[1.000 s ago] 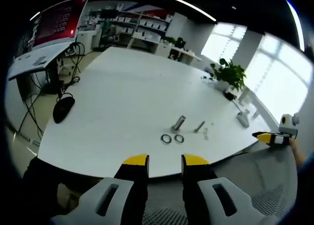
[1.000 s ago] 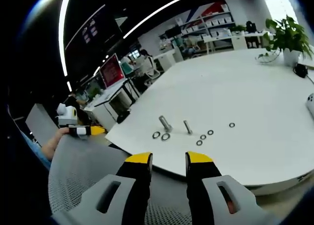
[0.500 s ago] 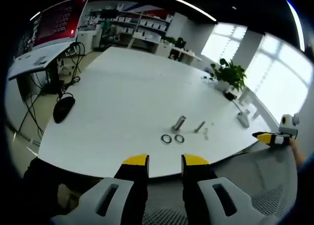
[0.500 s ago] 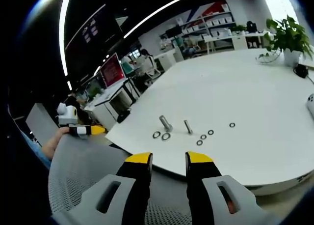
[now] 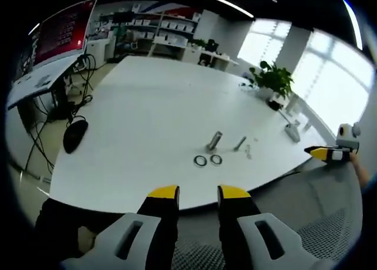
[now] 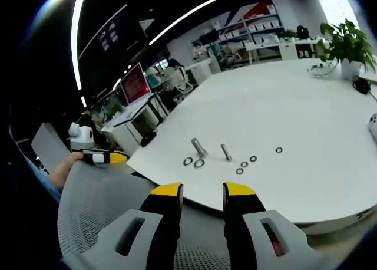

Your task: Place the washer onto the threaded stud by aligning its center hole with the stud, sliding it down to the base, and recovering from edge contact or off-axis alignment until the washer reaches the visible bottom stop.

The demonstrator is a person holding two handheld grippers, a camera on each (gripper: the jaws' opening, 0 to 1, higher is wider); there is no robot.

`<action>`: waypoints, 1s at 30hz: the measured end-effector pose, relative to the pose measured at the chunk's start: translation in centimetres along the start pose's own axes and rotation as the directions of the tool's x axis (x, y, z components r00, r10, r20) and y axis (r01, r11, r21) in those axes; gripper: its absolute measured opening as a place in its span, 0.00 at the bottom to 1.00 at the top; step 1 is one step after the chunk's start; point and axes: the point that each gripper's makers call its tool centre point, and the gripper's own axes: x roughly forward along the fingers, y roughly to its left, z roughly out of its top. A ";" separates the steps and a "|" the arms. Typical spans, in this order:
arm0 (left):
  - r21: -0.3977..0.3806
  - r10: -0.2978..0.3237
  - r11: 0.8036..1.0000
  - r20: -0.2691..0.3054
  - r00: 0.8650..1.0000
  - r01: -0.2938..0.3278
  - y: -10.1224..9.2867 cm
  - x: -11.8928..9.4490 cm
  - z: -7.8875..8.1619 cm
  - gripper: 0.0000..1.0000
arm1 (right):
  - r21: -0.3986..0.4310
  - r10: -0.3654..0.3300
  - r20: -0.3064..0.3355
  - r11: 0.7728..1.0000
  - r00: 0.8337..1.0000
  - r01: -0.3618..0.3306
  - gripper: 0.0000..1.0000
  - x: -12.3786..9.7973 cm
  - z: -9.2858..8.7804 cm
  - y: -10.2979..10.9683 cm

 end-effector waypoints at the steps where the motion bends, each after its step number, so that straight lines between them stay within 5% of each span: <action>1: 0.022 -0.015 1.000 -0.021 1.000 0.016 -0.2 0.0 -0.3 0.24 | 0.000 0.000 0.001 1.000 1.000 0.000 0.29 0.0 0.0 0.0; 7: 0.103 -0.047 0.993 -0.106 0.993 0.058 -0.9 0.0 -1.3 0.16 | 0.003 -0.004 0.007 1.000 1.000 0.004 0.29 0.0 0.1 0.0; 13: 0.129 -0.115 0.983 -0.100 0.988 0.127 -1.6 -0.1 -0.2 0.09 | 0.000 -0.001 0.000 1.000 1.000 0.001 0.29 -0.1 0.1 -0.2; 17: 0.148 -0.145 0.977 -0.062 0.987 0.153 -1.4 -0.3 2.0 0.08 | -0.001 0.000 -0.003 1.000 1.000 0.000 0.29 -0.1 0.1 -0.4; 20: 0.199 -0.200 0.958 -0.044 0.979 0.205 -2.1 -0.2 3.8 0.06 | 0.000 -0.002 -0.003 1.000 1.000 0.002 0.29 -0.1 0.1 -0.4; 24: 0.311 -0.196 0.922 -0.141 0.970 0.232 -2.0 1.1 4.1 0.04 | 0.000 0.003 -0.009 1.000 1.000 -0.003 0.29 -0.1 0.0 -0.4; 28: 0.369 -0.208 0.886 -0.225 0.952 0.281 -2.6 2.6 4.0 0.04 | 0.006 0.007 -0.006 1.000 1.000 -0.007 0.30 -0.3 -0.1 -0.3; 29: 0.368 -0.237 0.876 -0.233 0.943 0.311 -3.0 3.1 4.1 0.04 | 0.011 0.006 -0.003 1.000 1.000 -0.006 0.30 -0.3 -0.1 -0.3; 30: 0.307 -0.283 0.881 -0.268 0.921 0.360 -3.6 3.6 3.7 0.04 | 0.017 0.002 0.003 1.000 1.000 -0.002 0.31 -0.4 -0.1 -0.4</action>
